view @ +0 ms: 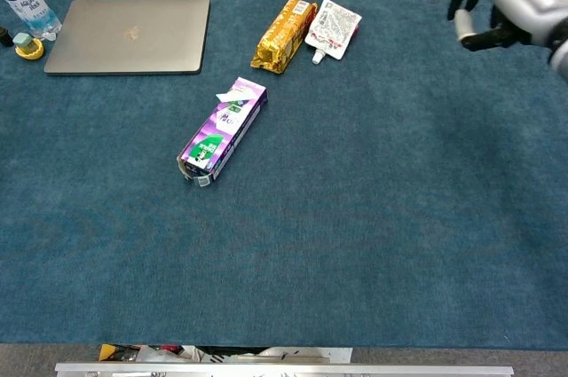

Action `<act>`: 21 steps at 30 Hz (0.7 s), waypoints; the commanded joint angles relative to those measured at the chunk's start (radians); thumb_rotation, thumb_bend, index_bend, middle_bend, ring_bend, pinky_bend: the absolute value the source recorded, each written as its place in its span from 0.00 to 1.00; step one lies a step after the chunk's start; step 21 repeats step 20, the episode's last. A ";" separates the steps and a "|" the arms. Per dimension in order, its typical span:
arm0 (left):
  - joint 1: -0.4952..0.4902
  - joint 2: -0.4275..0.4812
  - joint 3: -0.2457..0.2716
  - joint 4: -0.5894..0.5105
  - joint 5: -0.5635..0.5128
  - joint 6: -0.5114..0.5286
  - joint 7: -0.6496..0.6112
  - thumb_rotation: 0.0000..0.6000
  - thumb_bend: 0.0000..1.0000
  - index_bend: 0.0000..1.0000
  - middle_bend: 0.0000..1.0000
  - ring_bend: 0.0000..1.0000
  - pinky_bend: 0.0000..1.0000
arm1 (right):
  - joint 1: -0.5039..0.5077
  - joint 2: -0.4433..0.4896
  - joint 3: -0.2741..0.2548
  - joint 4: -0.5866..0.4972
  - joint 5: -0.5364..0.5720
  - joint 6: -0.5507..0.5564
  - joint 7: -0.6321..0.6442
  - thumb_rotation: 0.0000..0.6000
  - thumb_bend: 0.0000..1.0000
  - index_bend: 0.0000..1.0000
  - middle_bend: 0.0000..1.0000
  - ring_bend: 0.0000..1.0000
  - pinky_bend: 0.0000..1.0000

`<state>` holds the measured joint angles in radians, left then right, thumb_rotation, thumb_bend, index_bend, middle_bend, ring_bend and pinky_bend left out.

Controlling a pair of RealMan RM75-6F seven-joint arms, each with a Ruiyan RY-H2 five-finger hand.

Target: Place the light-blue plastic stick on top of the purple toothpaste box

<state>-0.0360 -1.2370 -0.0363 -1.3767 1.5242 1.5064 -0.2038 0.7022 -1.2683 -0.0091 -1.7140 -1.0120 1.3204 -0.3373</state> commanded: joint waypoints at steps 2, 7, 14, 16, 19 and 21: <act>-0.011 -0.005 -0.002 -0.006 0.007 -0.003 0.012 1.00 0.26 0.21 0.14 0.14 0.10 | -0.128 0.055 -0.057 -0.018 -0.088 0.129 -0.018 0.91 0.63 0.27 0.40 0.32 0.46; -0.019 -0.010 -0.007 -0.015 0.008 -0.001 0.022 1.00 0.26 0.21 0.14 0.14 0.10 | -0.231 0.065 -0.076 -0.006 -0.135 0.212 0.009 0.91 0.63 0.27 0.40 0.31 0.44; -0.032 -0.008 -0.007 -0.034 0.013 -0.007 0.047 1.00 0.26 0.21 0.14 0.14 0.10 | -0.309 0.070 -0.071 -0.004 -0.192 0.237 0.040 0.91 0.62 0.27 0.40 0.31 0.44; -0.034 -0.009 -0.007 -0.039 0.015 -0.005 0.053 1.00 0.26 0.21 0.14 0.14 0.10 | -0.319 0.066 -0.064 -0.001 -0.202 0.228 0.043 0.91 0.62 0.27 0.40 0.31 0.44; -0.036 -0.009 -0.006 -0.045 0.013 -0.007 0.063 1.00 0.26 0.21 0.14 0.14 0.10 | -0.332 0.062 -0.053 0.008 -0.212 0.212 0.048 0.91 0.62 0.27 0.40 0.31 0.44; -0.036 -0.008 -0.005 -0.049 0.012 -0.007 0.067 1.00 0.26 0.21 0.14 0.14 0.10 | -0.337 0.062 -0.048 0.009 -0.213 0.205 0.050 0.91 0.62 0.27 0.40 0.31 0.44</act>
